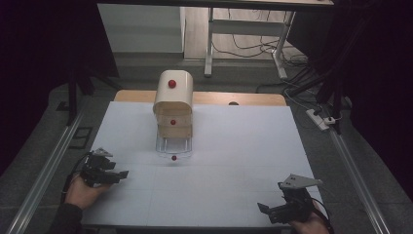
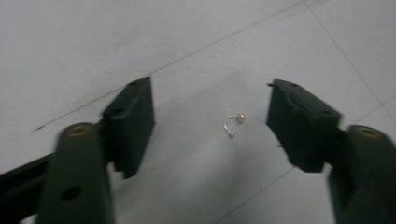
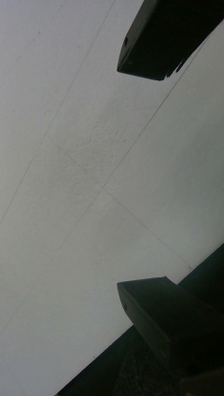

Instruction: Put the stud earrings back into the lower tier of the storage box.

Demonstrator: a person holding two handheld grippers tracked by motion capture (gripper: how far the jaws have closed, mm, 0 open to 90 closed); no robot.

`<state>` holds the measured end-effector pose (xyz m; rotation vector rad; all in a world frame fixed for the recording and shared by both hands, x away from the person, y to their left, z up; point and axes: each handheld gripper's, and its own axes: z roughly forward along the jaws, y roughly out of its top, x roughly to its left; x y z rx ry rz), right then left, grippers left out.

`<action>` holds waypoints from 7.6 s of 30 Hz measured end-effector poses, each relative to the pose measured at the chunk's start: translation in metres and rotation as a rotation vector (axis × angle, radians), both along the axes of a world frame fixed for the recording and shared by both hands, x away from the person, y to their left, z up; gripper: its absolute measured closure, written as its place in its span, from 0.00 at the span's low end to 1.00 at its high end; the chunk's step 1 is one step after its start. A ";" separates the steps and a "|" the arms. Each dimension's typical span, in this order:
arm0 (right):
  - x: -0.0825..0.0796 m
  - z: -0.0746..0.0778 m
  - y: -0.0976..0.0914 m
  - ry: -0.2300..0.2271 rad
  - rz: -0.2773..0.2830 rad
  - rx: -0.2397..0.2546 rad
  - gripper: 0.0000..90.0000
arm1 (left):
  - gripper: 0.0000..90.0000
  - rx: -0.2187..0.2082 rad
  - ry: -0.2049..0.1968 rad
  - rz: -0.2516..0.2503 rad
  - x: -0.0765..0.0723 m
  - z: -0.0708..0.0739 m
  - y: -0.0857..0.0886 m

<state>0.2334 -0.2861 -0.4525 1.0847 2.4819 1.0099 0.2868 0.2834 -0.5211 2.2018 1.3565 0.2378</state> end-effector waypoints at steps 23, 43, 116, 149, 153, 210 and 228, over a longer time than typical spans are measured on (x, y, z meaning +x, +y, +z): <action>0.000 0.000 0.000 -0.001 0.003 -0.004 0.00 | 0.95 0.095 0.023 -0.127 0.003 -0.004 -0.017; 0.000 0.000 0.000 0.002 -0.002 0.000 0.00 | 0.96 -0.094 -0.081 -0.091 -0.001 0.022 -0.020; 0.000 -0.001 -0.001 0.007 -0.008 -0.003 0.00 | 0.92 -0.166 -0.176 -0.104 0.087 0.035 -0.124; -0.003 0.000 -0.005 0.005 -0.014 0.018 0.00 | 0.03 -0.276 -0.195 -0.160 0.063 0.055 -0.105; -0.003 0.000 -0.005 0.004 -0.017 0.024 0.00 | 0.00 -0.278 -0.190 -0.172 0.060 0.053 -0.104; 0.000 0.000 -0.006 0.064 -0.009 0.086 0.00 | 0.00 -0.378 -0.192 -0.119 -0.026 0.063 -0.061; -0.001 0.000 -0.004 0.057 0.001 0.071 0.00 | 0.00 -0.371 -0.186 -0.101 -0.055 0.052 -0.043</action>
